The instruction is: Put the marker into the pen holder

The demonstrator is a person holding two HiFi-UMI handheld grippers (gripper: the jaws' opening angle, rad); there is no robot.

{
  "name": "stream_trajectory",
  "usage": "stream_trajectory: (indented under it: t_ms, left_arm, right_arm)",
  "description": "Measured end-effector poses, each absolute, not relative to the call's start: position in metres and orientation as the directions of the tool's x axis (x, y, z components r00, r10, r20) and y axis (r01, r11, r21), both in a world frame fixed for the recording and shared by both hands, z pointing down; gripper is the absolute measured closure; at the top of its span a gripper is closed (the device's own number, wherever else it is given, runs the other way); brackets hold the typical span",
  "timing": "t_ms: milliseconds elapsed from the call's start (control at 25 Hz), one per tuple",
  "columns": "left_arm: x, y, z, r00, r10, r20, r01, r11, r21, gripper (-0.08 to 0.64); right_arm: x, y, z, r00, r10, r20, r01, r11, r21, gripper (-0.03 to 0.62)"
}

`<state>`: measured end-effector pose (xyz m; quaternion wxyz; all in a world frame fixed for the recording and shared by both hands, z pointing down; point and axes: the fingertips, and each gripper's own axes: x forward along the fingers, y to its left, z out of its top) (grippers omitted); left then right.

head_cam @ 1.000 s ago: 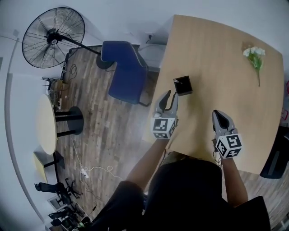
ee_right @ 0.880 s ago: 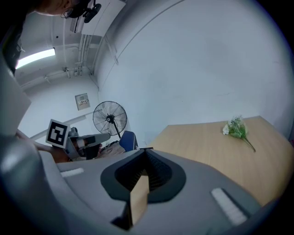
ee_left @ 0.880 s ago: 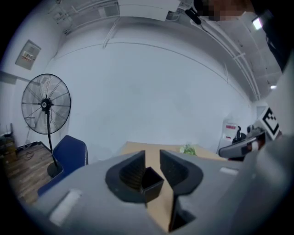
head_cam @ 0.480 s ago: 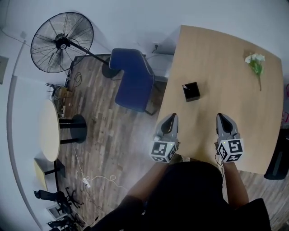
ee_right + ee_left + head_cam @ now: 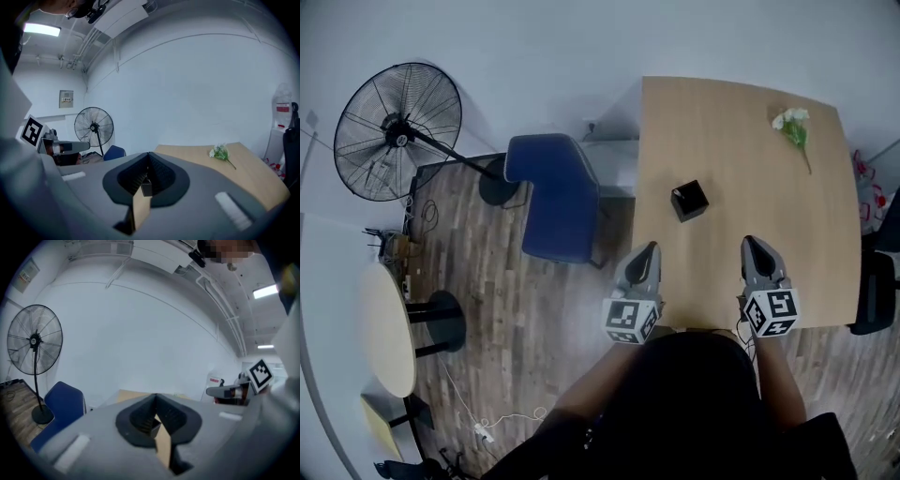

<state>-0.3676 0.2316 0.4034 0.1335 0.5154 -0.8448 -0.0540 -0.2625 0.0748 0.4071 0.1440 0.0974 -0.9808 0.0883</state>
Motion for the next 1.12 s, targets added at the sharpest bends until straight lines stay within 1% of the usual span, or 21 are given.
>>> stream_trajectory:
  t_ms: [280, 600, 800, 1000, 1120]
  left_arm:
    - [-0.388, 0.253, 0.387, -0.402, -0.908, 0.121, -0.881, 0.419, 0.218, 0.557]
    - [-0.388, 0.254, 0.384, -0.383, -0.918, 0.102, -0.896, 0.396, 0.202, 0.557]
    - [-0.381, 0.252, 0.393, -0.381, -0.917, 0.115, -0.893, 0.398, 0.212, 0.557]
    - [-0.384, 0.242, 0.378, -0.399, -0.914, 0.072, -0.893, 0.405, 0.198, 0.557]
    - [-0.384, 0.236, 0.374, -0.404, -0.912, 0.067, -0.892, 0.409, 0.194, 0.557]
  right_arm:
    - [-0.261, 0.088, 0.395, -0.926, -0.248, 0.284, -0.289, 0.951, -0.111, 0.591]
    - [-0.256, 0.092, 0.386, -0.924, -0.278, 0.261, -0.31, 0.946, -0.09, 0.591]
    - [-0.249, 0.089, 0.383, -0.924, -0.29, 0.251, -0.319, 0.944, -0.085, 0.591]
    - [-0.248, 0.079, 0.381, -0.922, -0.291, 0.258, -0.32, 0.944, -0.078, 0.592]
    - [-0.245, 0.075, 0.381, -0.919, -0.292, 0.265, -0.323, 0.943, -0.079, 0.592]
